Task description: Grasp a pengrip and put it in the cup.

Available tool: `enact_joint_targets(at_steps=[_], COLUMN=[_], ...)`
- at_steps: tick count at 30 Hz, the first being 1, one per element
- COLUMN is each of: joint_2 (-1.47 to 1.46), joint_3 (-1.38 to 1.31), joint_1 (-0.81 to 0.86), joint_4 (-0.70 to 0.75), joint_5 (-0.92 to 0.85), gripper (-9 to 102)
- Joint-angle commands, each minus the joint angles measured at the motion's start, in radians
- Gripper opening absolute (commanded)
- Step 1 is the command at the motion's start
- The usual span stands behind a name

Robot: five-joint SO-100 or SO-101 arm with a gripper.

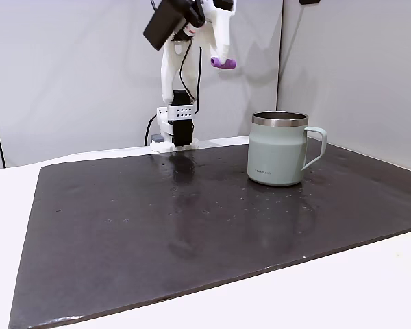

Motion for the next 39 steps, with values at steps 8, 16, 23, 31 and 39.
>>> enact_joint_targets(at_steps=[8, 16, 23, 31, 39], joint_2=[0.017, -0.048, -0.094, -0.094, -0.087], joint_3=[0.029, 0.018, -0.009, -0.006, -0.003], joint_1=[-0.21, -0.342, -0.368, -0.351, -0.341], joint_4=[0.008, 0.008, 0.008, 0.008, 0.008], joint_5=[0.097, 0.14, 0.163, 0.179, 0.175], gripper=[0, 0, 0, 30, 42])
